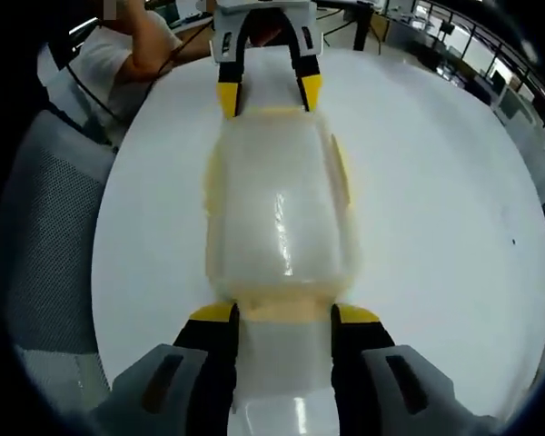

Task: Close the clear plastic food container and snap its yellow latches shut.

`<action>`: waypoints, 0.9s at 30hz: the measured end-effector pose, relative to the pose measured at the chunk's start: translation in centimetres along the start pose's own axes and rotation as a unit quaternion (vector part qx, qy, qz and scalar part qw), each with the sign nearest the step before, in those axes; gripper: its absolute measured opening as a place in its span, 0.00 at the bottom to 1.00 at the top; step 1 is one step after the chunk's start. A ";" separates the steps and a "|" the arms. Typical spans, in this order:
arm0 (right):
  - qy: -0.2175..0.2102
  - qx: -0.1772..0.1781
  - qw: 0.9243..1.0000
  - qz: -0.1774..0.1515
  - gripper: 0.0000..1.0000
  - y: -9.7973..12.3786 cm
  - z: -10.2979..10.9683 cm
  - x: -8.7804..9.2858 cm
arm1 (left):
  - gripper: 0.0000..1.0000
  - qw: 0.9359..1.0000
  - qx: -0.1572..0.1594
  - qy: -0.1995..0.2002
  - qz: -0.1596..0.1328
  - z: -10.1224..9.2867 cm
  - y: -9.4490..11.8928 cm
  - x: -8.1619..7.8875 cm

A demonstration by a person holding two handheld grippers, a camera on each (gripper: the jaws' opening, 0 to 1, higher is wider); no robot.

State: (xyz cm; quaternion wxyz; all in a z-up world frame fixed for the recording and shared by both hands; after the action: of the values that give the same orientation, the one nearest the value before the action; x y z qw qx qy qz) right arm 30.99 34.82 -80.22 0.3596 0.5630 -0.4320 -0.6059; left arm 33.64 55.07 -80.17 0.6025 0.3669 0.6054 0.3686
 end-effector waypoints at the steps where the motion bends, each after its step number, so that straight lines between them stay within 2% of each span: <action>1: -0.002 -0.001 1.000 0.001 0.38 0.0 0.0 0.0 | 0.41 1.000 0.000 0.001 0.001 0.0 0.0 0.0; 4: 0.010 0.004 1.000 0.006 0.38 0.0 0.0 0.0 | 0.35 1.000 0.003 0.001 0.004 0.0 0.1 0.0; 10: 0.001 0.008 1.000 0.022 0.37 -0.1 0.0 -0.3 | 0.34 1.000 -0.002 0.005 0.010 -0.1 0.0 -0.1; 15: 0.011 0.005 0.999 0.032 0.38 -0.2 0.0 -0.3 | 0.34 1.000 -0.003 0.003 0.008 -0.2 0.0 0.0; 22: 0.040 -0.005 0.999 0.030 0.38 -0.3 0.0 -0.5 | 0.34 1.000 -0.001 -0.002 0.002 -0.3 0.0 0.0; 27: 0.039 -0.005 0.999 0.024 0.37 -0.1 0.0 -0.4 | 0.34 1.000 -0.002 0.001 0.005 -0.4 0.1 0.0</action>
State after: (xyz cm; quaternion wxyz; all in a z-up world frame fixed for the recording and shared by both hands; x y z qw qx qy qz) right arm 31.08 35.22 -80.21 0.3934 0.5741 -0.4277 -0.5768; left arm 33.28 55.07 -80.10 0.6006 0.3682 0.6036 0.3734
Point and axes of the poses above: the point that each gripper's makers call its tool centre point, and the gripper's own axes: y roughly backward along the fingers, z roughly to its left, x roughly out of its underside, the point moved 5 cm from there along y, roughly backward along the fingers, and after that the axes turned 3 degrees about y, right-handed, at the moved point
